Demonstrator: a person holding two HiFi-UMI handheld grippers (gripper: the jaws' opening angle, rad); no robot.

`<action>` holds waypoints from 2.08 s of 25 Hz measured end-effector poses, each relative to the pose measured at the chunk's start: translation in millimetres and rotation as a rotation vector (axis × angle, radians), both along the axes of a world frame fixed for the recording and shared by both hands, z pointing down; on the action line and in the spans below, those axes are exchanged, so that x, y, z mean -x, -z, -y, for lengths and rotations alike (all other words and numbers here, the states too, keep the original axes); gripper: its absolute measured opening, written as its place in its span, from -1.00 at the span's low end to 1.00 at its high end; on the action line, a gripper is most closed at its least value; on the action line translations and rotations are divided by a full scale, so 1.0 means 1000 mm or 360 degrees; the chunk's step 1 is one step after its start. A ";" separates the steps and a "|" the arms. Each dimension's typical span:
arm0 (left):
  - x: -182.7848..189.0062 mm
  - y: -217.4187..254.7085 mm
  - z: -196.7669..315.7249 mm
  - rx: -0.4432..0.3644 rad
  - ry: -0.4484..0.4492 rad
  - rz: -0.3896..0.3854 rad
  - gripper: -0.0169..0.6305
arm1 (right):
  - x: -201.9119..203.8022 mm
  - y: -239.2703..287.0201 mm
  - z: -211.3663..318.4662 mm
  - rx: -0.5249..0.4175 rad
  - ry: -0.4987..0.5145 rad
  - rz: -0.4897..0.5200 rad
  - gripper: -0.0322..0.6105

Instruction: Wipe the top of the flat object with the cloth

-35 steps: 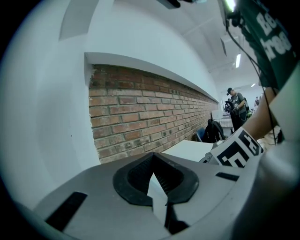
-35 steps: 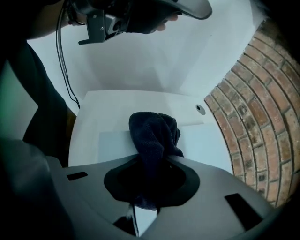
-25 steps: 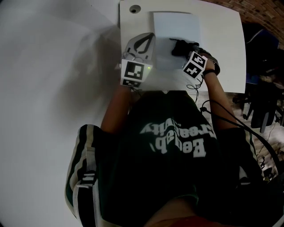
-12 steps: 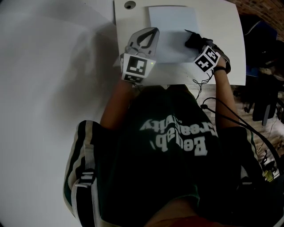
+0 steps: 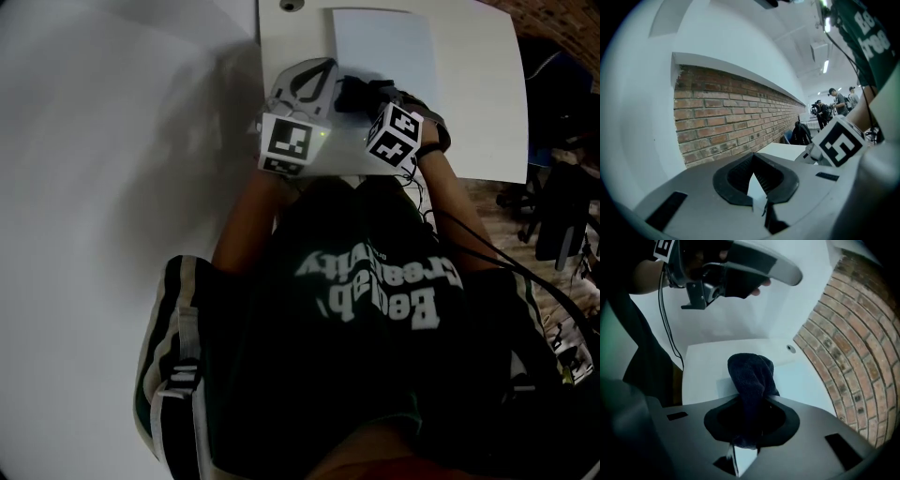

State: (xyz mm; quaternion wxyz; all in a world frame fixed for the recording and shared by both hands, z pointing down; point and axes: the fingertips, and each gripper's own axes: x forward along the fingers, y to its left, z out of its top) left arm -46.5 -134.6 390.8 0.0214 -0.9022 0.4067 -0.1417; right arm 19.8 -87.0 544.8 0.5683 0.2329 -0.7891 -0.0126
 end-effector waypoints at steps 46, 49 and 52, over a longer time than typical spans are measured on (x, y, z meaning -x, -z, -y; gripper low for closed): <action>-0.007 -0.007 -0.071 -0.0005 0.0383 0.0074 -0.96 | 0.031 -0.027 -0.059 -0.0084 0.0590 -0.0001 -0.72; -0.001 -0.005 -0.074 0.0008 0.0405 0.0081 -0.96 | 0.027 -0.033 -0.061 -0.0052 0.0572 0.0010 -0.72; 0.001 -0.004 -0.074 0.0018 0.0403 0.0072 -0.96 | 0.021 -0.028 -0.062 -0.0040 0.0543 0.0012 -0.72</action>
